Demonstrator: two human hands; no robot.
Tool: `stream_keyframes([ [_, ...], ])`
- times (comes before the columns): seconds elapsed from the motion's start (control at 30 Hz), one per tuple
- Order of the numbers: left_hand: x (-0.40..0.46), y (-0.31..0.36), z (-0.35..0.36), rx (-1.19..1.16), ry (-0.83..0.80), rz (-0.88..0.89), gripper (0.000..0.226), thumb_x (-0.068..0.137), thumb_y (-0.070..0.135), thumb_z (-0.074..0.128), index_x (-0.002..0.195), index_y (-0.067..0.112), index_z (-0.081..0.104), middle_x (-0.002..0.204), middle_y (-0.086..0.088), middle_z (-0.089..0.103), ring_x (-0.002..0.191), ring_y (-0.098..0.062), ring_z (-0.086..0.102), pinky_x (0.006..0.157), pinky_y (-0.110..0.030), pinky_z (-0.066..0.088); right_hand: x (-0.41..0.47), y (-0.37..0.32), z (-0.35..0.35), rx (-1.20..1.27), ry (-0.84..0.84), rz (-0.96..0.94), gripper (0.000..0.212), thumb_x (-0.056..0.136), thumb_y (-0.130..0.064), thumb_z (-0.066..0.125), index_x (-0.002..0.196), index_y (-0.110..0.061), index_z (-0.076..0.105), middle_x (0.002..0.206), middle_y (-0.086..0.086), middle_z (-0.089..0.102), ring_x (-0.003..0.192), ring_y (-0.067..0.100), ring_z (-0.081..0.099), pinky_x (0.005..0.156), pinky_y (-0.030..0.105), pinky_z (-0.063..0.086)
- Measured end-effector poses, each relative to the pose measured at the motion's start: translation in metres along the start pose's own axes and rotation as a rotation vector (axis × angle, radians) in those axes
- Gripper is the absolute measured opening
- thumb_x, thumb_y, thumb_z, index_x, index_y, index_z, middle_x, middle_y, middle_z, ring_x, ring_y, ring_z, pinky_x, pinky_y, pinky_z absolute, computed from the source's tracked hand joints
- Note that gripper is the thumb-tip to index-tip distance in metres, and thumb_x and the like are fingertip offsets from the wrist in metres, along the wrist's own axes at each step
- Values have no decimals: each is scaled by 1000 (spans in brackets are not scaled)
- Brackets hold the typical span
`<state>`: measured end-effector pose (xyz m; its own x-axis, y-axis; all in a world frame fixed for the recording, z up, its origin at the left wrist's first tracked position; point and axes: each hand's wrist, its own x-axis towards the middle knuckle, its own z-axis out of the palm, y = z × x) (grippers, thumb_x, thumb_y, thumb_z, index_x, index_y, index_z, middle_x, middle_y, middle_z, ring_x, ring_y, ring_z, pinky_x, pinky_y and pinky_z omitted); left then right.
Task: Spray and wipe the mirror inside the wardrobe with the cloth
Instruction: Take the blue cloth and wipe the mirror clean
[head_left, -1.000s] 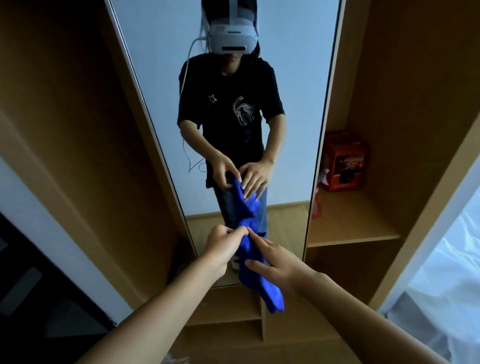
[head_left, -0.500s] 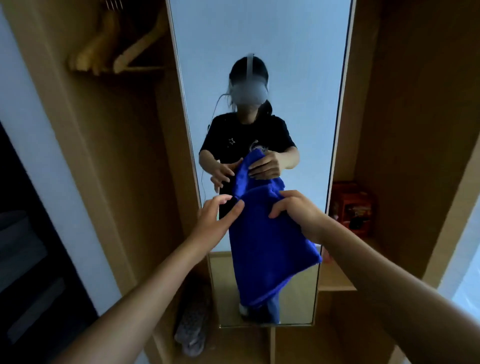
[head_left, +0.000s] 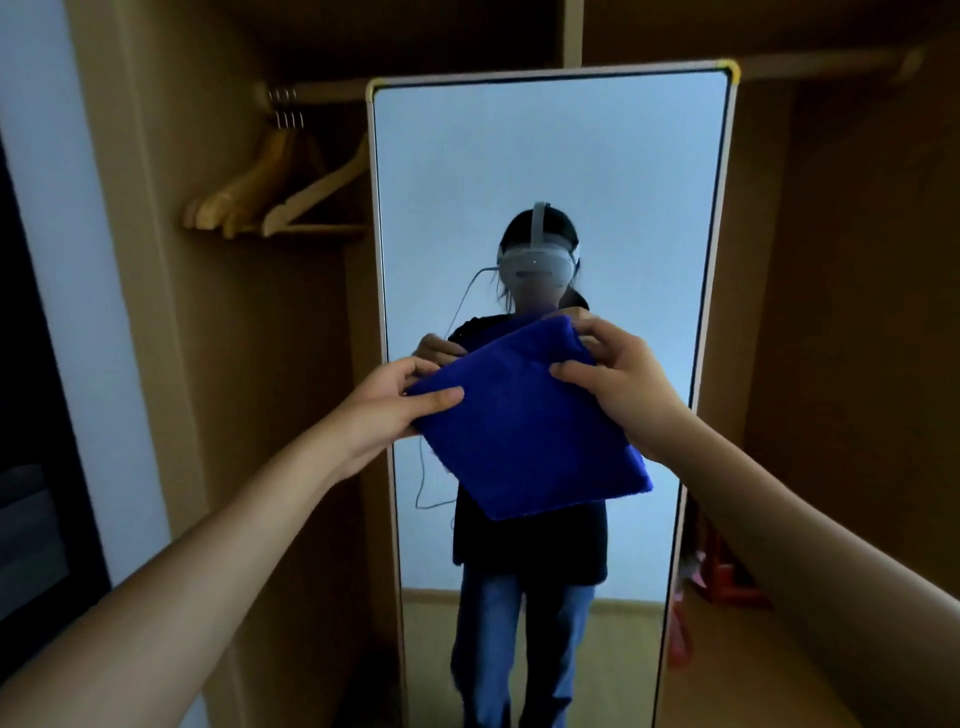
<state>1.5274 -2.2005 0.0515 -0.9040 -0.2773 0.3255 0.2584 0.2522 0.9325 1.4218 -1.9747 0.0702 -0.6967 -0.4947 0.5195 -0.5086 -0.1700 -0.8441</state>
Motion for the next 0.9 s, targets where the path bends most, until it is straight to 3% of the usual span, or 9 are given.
stream_keyframes([
  [0.1,25,26,-4,60,207,216,34,72,26,80,102,21,64,105,3,70,100,-18,67,76,-34,59,17,-9,4,-192,199,-220,46,87,-4,66,122,-29,50,107,-7,68,94,14,66,80,30,53],
  [0.17,44,48,-5,111,345,414,24,77,25,79,96,25,64,99,6,71,95,-14,67,75,-29,57,33,-18,12,-282,310,-391,41,89,-9,64,114,-36,45,108,-18,63,93,13,65,78,30,51],
  [0.3,80,98,-14,366,501,690,17,87,26,69,102,25,62,98,12,62,94,-2,58,81,-21,49,78,-48,24,-474,481,-667,23,91,-6,59,98,-27,53,102,-12,57,84,-5,51,73,9,35],
  [0.4,103,136,-27,481,580,810,18,91,24,63,107,17,60,95,13,56,86,9,52,78,-10,43,117,-83,26,-628,563,-737,18,89,-3,60,100,-17,64,105,-8,57,92,3,44,76,5,31],
  [0.47,116,160,-35,513,625,865,17,93,25,61,107,17,58,93,14,55,89,5,55,88,-23,48,139,-105,29,-718,636,-767,19,89,-4,61,102,-17,67,111,-2,60,104,14,45,82,13,33],
  [0.53,128,176,-39,580,665,890,17,94,25,59,108,16,57,99,10,56,100,-12,56,99,-39,44,154,-119,33,-806,709,-785,20,90,-6,61,105,-17,69,118,2,61,113,24,44,90,28,39],
  [0.67,146,182,-42,575,683,892,17,94,20,58,108,10,58,115,-5,51,113,-22,48,93,-22,35,164,-125,46,-977,789,-741,21,93,-5,55,109,-13,68,131,8,48,122,28,38,97,32,38],
  [0.83,151,177,-42,555,689,896,16,92,22,62,105,13,61,114,0,41,114,-17,40,92,-17,29,163,-117,67,-1130,867,-668,19,85,9,49,98,1,61,139,22,39,124,38,36,100,38,41],
  [0.9,152,176,-41,534,712,879,17,92,23,63,106,15,62,120,-3,40,118,-17,35,93,-17,26,164,-109,82,-1127,849,-621,25,86,7,42,106,6,57,145,31,32,126,43,33,104,42,34],
])
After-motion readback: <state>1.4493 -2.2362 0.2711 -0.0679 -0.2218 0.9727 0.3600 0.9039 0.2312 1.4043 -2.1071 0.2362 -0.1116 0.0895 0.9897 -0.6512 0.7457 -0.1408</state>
